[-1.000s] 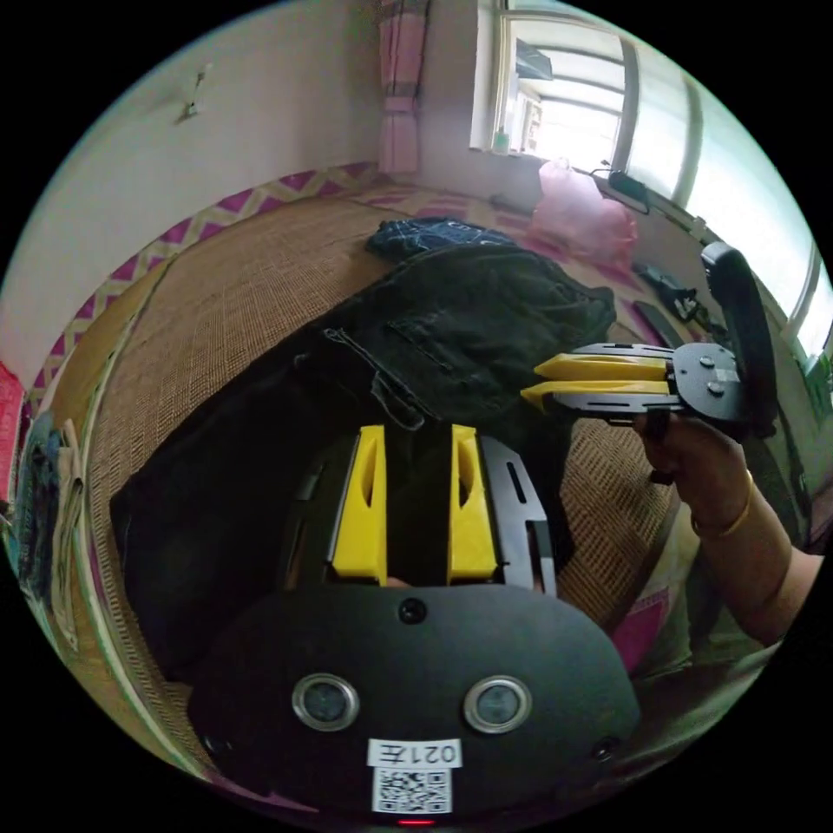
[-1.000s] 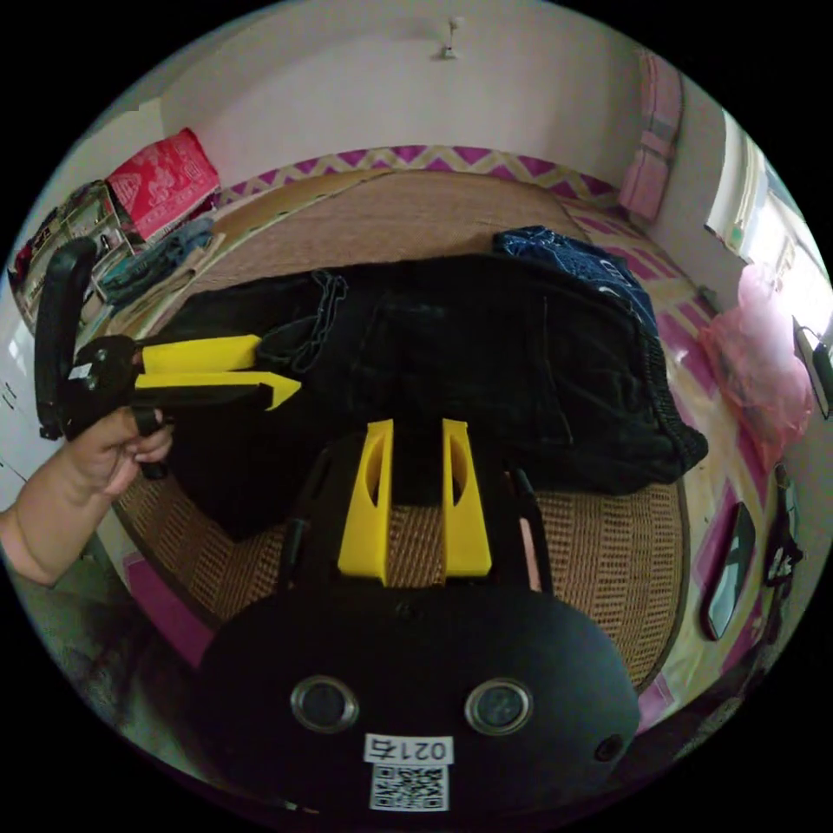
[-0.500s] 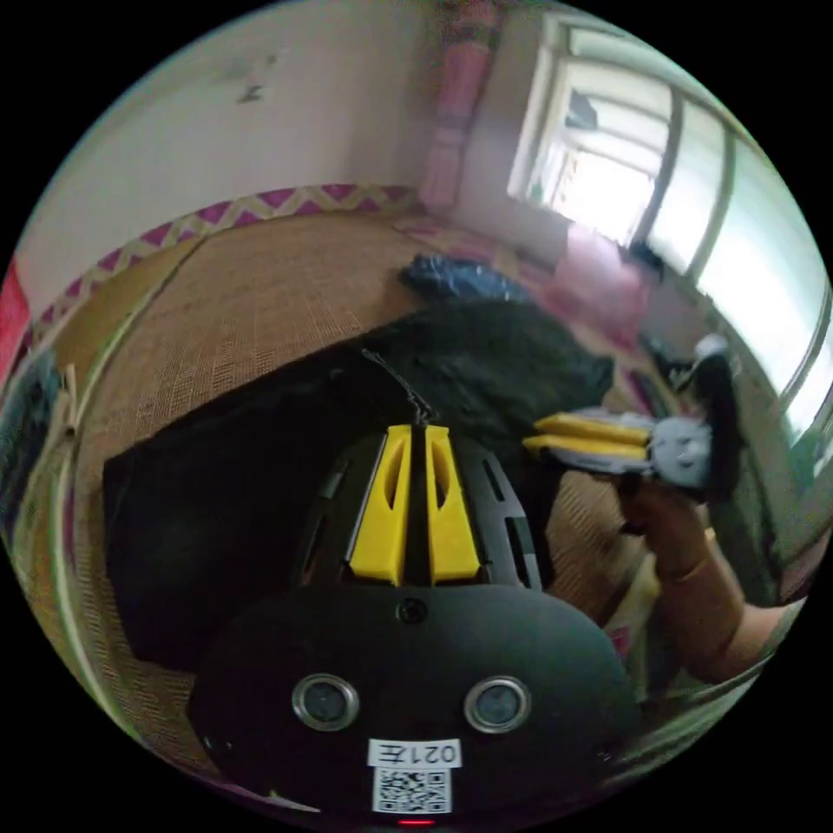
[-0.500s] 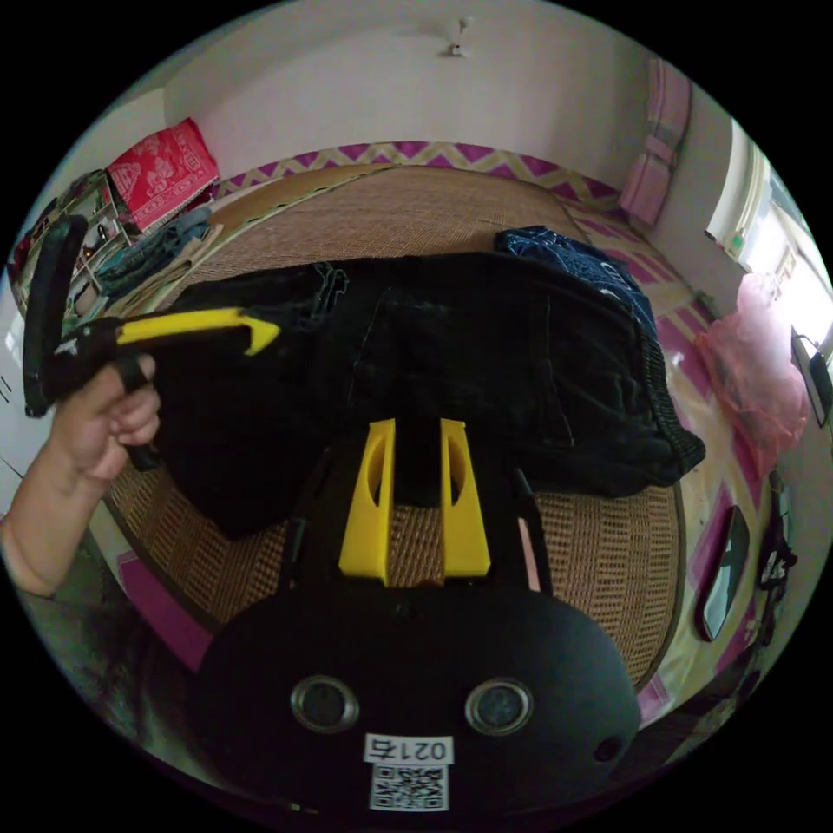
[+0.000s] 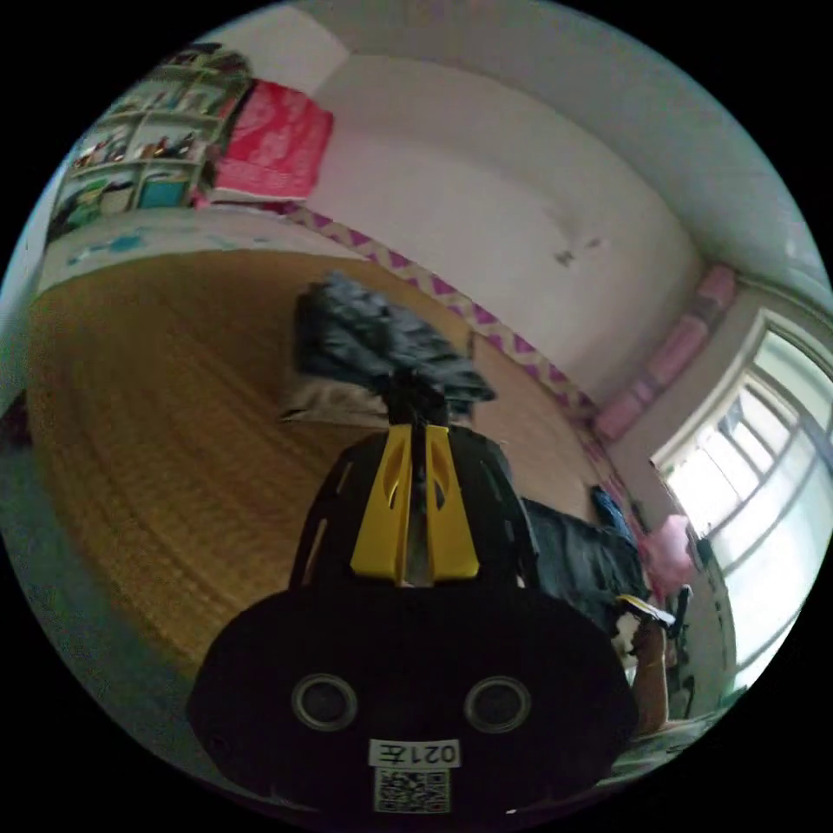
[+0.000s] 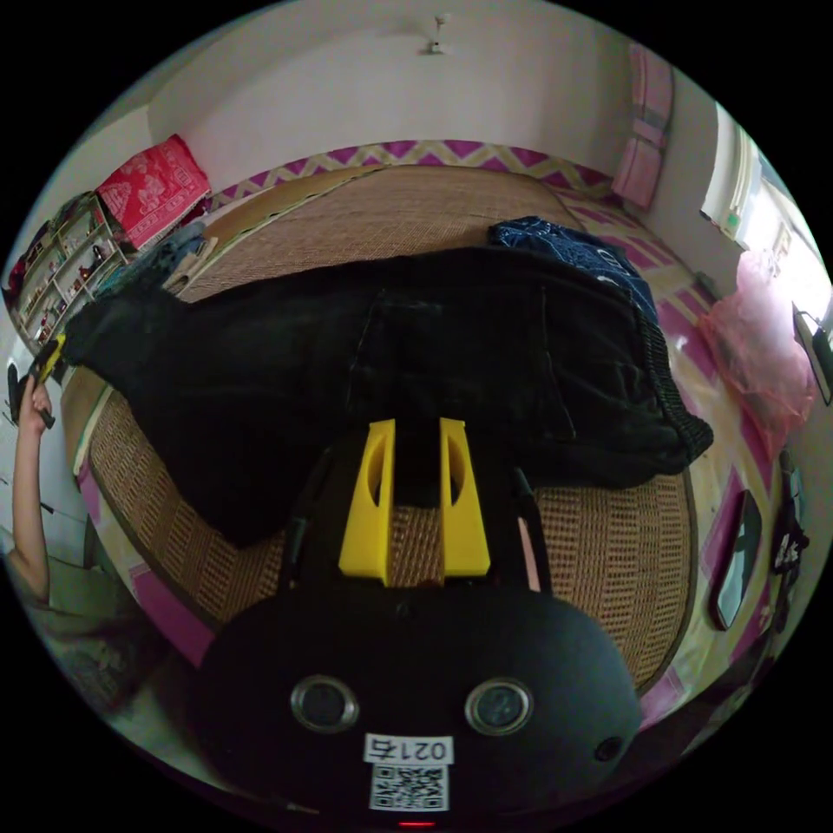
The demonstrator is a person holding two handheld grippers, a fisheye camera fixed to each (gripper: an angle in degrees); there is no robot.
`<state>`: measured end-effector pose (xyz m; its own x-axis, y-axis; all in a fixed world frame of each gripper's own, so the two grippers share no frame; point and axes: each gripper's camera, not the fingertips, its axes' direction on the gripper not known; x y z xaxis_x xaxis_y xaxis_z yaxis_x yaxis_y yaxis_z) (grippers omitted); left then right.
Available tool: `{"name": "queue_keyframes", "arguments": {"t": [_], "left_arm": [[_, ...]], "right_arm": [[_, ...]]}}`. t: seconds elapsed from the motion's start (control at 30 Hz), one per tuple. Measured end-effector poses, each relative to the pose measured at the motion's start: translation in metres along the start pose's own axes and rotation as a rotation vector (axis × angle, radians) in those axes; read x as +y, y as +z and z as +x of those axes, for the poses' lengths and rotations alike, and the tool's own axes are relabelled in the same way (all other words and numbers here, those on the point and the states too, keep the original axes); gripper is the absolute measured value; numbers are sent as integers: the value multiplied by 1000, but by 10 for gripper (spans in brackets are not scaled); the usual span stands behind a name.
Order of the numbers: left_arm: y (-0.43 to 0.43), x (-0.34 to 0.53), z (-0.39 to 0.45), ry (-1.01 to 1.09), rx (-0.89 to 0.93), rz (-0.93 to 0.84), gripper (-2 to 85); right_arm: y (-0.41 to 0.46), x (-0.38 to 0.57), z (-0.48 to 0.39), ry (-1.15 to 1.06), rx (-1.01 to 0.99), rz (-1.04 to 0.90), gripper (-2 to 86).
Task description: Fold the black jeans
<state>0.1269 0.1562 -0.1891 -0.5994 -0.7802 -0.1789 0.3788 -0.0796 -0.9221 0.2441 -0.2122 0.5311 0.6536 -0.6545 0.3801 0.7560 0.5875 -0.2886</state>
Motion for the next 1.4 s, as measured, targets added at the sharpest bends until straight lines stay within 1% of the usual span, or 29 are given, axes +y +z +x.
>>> {"name": "queue_keyframes", "arguments": {"t": [0.03, 0.07, 0.23, 0.33, 0.4, 0.43, 0.47, 0.5, 0.57, 0.6, 0.67, 0.73, 0.8, 0.87, 0.9, 0.97, 1.0, 1.07, 1.17, 1.3, 1.4], "left_arm": [[9, -12, -34, -34, -44, -43, -7], [26, -20, -63, -76, -29, -124, -7], [65, -41, -105, -123, -35, -220, -6], [62, -56, -114, -174, 5, -199, -5], [44, -66, -111, -153, -18, -117, -4], [33, -74, -101, -78, -21, -68, -2], [30, -82, -83, 27, -1, -49, 5], [32, -85, -72, 84, 23, -55, 9], [60, -96, -24, 294, 150, -147, 50], [69, -98, -12, 336, 162, -172, 57], [111, -104, 34, 498, 160, -238, 77], [147, -108, 62, 597, 170, -306, 81], [182, -111, 85, 684, 159, -365, 86], [224, -110, 112, 811, 139, -476, 92], [233, -110, 118, 832, 139, -503, 95], [260, -108, 135, 906, 137, -579, 106], [264, -107, 138, 916, 131, -588, 107], [275, -103, 147, 962, 122, -602, 109], [286, -98, 153, 1002, 92, -610, 106], [299, -97, 156, 995, 91, -629, 87], [304, -100, 157, 980, 68, -609, 59]], "right_arm": [[0, -1, -2, -1, 5, 0, 83], [1, -2, -4, -4, 12, -2, 83], [2, -7, -7, -2, 9, -4, 83], [0, -11, -4, 2, -21, -3, 83], [-11, -13, 0, -65, -65, 42, 81], [-25, -15, 5, -107, -57, 111, 81], [-37, -18, 11, -145, -9, 180, 82], [-42, -22, 15, -165, 22, 207, 83], [-49, -46, 35, -260, 103, 268, 92], [-48, -54, 41, -288, 120, 272, 92], [-33, -90, 57, -423, 191, 227, 94], [-15, -117, 63, -521, 221, 151, 97], [5, -144, 68, -583, 216, 64, 107], [30, -174, 71, -635, 189, -40, 112], [34, -181, 72, -643, 180, -54, 107], [49, -199, 74, -684, 101, -146, 84], [52, -203, 76, -685, 79, -166, 77], [53, -213, 84, -673, 31, -203, 34], [46, -216, 95, -660, 1, -181, -3], [37, -212, 102, -658, -5, -136, -9], [35, -211, 107, -638, 2, -124, -9]]}}
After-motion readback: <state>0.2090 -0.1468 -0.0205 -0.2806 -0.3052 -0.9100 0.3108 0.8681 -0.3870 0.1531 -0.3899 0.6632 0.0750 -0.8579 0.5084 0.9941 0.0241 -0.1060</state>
